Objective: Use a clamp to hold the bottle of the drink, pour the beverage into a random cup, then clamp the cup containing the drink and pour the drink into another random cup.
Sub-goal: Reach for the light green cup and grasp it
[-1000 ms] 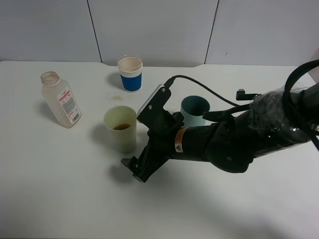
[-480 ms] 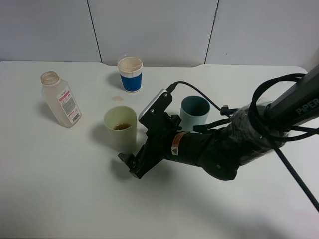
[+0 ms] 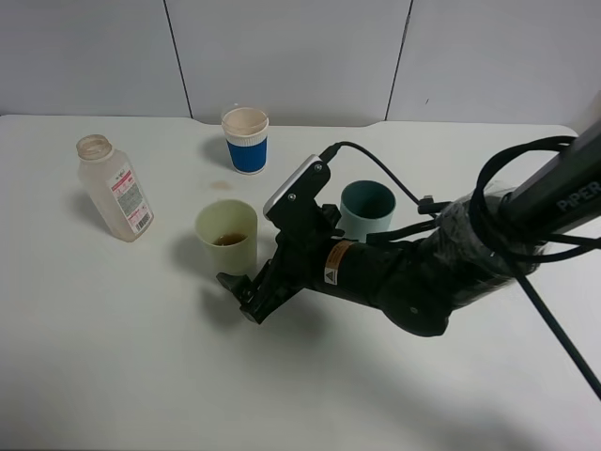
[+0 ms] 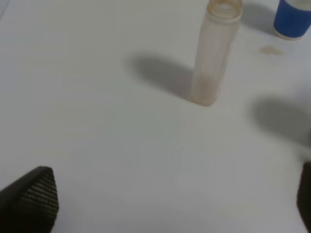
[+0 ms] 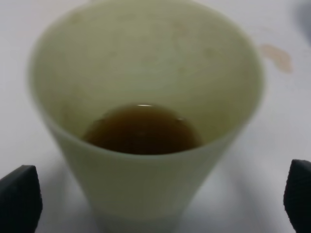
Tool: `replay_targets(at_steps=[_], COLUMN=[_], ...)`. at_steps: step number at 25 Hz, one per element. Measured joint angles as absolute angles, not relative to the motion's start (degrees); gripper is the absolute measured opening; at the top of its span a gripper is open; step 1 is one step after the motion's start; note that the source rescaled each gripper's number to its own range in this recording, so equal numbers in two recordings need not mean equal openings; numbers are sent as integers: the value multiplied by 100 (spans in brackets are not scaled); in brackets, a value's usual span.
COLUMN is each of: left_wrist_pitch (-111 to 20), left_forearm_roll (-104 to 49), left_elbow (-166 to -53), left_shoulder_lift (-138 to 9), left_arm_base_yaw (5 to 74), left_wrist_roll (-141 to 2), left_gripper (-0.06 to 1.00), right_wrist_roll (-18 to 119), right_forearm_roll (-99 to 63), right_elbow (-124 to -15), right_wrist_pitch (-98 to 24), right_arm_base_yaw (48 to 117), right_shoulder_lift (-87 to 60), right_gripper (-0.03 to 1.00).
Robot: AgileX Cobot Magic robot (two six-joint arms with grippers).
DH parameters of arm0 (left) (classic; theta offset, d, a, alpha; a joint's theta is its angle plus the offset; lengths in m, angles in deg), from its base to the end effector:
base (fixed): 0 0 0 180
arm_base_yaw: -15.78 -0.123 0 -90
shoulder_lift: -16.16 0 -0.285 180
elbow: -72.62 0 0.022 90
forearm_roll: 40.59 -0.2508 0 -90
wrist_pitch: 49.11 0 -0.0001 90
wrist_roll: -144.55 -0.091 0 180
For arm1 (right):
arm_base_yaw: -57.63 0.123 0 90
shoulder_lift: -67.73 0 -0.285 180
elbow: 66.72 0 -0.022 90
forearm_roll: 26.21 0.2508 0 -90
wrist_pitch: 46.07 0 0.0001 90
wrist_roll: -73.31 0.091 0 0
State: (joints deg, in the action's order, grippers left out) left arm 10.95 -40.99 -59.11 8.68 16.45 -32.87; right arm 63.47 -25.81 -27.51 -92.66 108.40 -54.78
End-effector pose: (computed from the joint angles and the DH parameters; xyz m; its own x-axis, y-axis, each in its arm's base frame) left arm -0.0058 0.0006 0.2797 -0.4352 -0.0364 -0.8996 -0.0118 0.9993 -0.0348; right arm 0.2123 0.2593 0.0934 -0.1366 -0.4301 -0.8924 -0.8056 0.5725 -0.1526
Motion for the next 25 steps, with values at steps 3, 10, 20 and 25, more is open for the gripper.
replay_targets(at_steps=[3, 10, 20, 25], left_wrist_pitch=[1095, 1095, 1095, 1095], left_forearm_roll=[-4099, -4099, -4099, -4099], left_elbow=[-5911, -5911, -5911, -5911], left_shoulder_lift=[868, 868, 868, 868], left_arm_base_yaw=[1645, 1645, 1645, 1645], left_wrist_roll=[-3287, -3287, -3287, -3287], left_gripper=[100, 100, 100, 100], right_wrist_roll=[6445, 6694, 6705, 6771], right_forearm_roll=[-2727, -3055, -3532, -3743], right_elbow=[-2751, -2751, -3112, -3355], right_wrist_pitch=[-9277, -9353, -9366, -9381], right_arm_base_yaw=[10702, 10566, 10561, 10561], right_shoulder_lift=[-5478, -5478, -6014, -6155], right_gripper=[100, 100, 100, 100])
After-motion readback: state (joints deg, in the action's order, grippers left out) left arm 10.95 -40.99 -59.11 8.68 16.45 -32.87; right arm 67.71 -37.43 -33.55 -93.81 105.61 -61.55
